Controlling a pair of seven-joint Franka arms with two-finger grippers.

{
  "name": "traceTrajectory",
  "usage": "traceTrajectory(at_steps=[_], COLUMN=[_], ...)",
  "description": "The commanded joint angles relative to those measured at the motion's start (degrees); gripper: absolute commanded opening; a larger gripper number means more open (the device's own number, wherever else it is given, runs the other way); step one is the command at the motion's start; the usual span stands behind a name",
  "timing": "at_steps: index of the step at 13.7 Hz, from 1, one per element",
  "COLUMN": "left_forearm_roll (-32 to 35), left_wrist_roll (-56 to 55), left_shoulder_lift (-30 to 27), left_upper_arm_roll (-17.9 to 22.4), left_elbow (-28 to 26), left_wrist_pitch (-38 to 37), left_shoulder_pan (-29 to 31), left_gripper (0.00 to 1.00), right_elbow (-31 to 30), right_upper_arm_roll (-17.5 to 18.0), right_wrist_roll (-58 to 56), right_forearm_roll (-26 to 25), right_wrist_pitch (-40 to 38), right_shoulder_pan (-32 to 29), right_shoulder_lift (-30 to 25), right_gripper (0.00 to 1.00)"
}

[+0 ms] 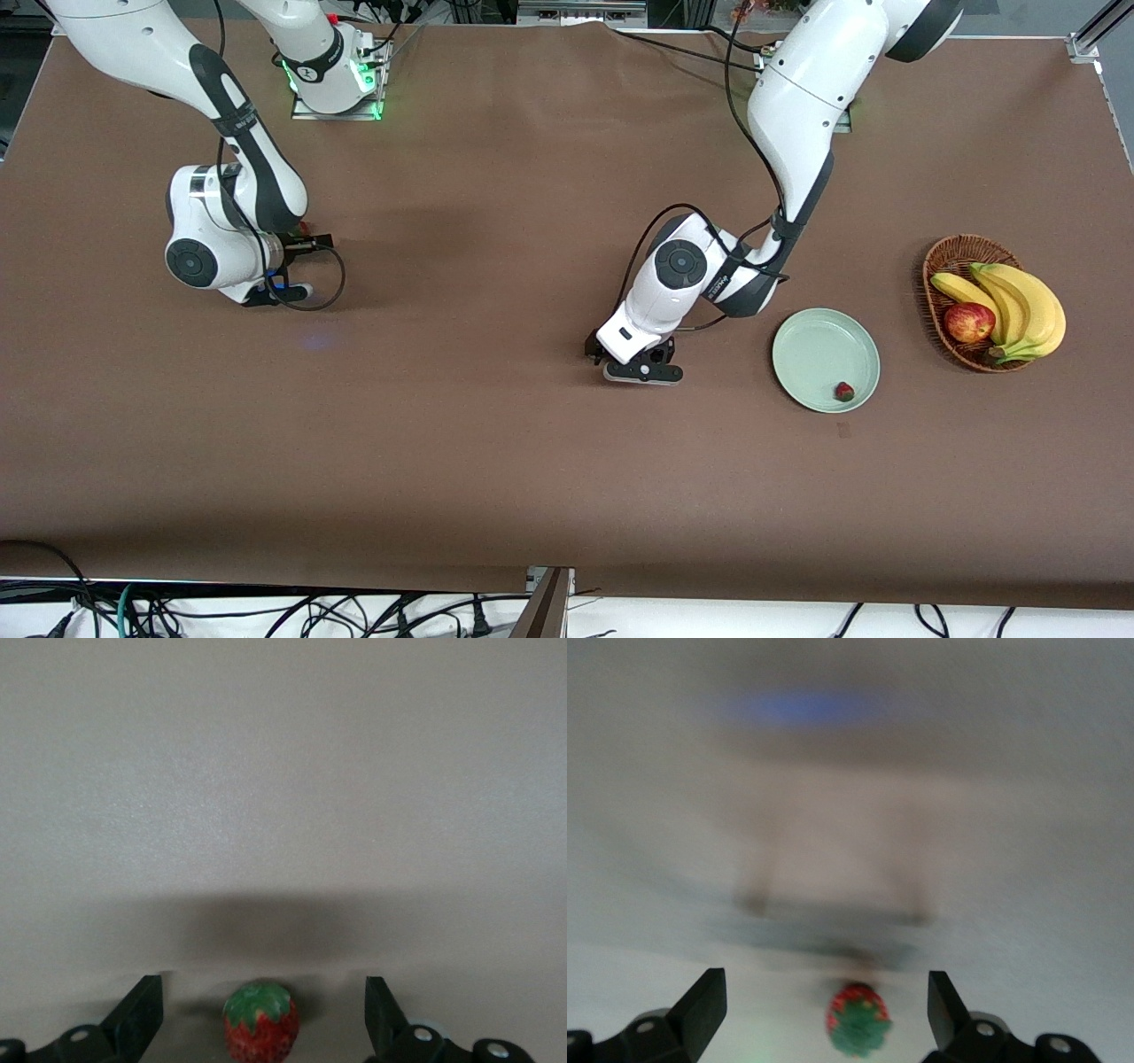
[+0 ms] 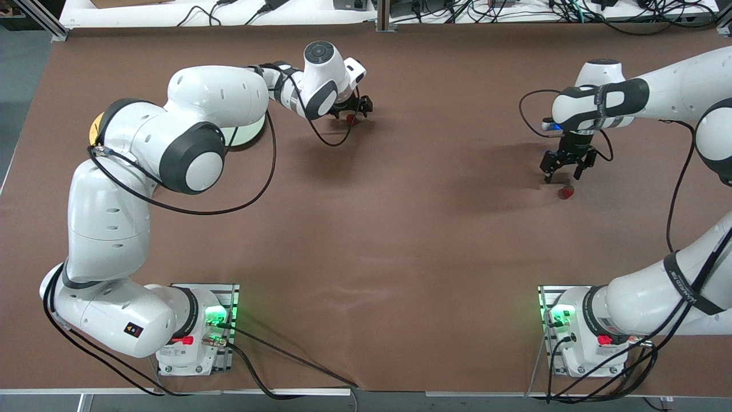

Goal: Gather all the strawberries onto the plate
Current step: 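Grasp the mid-table strawberry with the left gripper while the right gripper grasps the last, then carry the strawberry to the plate with the left gripper while the right gripper carries another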

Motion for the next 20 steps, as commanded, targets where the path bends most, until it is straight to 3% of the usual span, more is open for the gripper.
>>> traceTrajectory(at_steps=[1,2,3,4,6,9,10,15,18,20], left_forearm_roll=[1.8,2.0,3.5,3.7,3.7,3.8,3.9,3.7,3.9,4.0], left_wrist_roll=[-8.1,-8.4,-7.9,-8.4,-8.5,-8.1,-7.3,13.1,27.3,36.3], left_shoulder_lift=[-0.4,-0.5,-0.9,-1.0,-1.1,-2.9,-4.3,-11.8,-13.3,-14.0], left_upper_arm_roll=[0.8,1.2,1.3,1.2,1.2,1.2,1.2,0.8,1.0,1.1], left_elbow=[-1.9,-2.1,-2.1,-2.0,-2.1,-2.2,-2.1,-1.3,-1.3,-1.5], left_wrist_pitch=[0.8,0.8,0.8,0.7,0.6,-0.9,-4.8,-28.5,-37.7,-39.0], left_shoulder_pan=[-2.3,-2.4,-2.0,-2.0,-1.7,-1.2,0.0,6.6,11.2,14.6], left_gripper=[1.0,1.0,0.69,0.33,0.19,0.1,0.1,0.12,0.12,0.14], right_elbow=[-2.8,-3.3,-3.7,-4.0,-4.1,-4.0,-3.8,-0.7,8.5,16.6], right_upper_arm_roll=[-0.5,-0.5,-0.7,-0.8,-0.9,-0.9,-0.9,-0.7,3.1,4.5], right_wrist_roll=[-1.9,-1.9,-1.9,-1.9,-1.9,-1.6,-1.4,-0.8,4.4,14.8], right_forearm_roll=[-0.9,-0.9,-0.9,-0.9,-0.9,-0.9,-0.8,-0.2,4.0,8.9], right_wrist_pitch=[-1.9,-2.0,-1.9,-1.9,-2.1,-2.9,-2.9,0.6,0.6,0.6], right_shoulder_pan=[-0.8,-0.8,-0.8,-0.8,-0.8,-0.8,-0.8,-0.8,2.3,7.7], right_shoulder_lift=[-2.6,-2.6,-2.4,-2.3,-2.1,-1.9,-2.1,-1.7,0.7,5.4], right_gripper=[1.0,1.0,1.0,0.93,0.48,0.07,0.0,0.0,0.0,0.0])
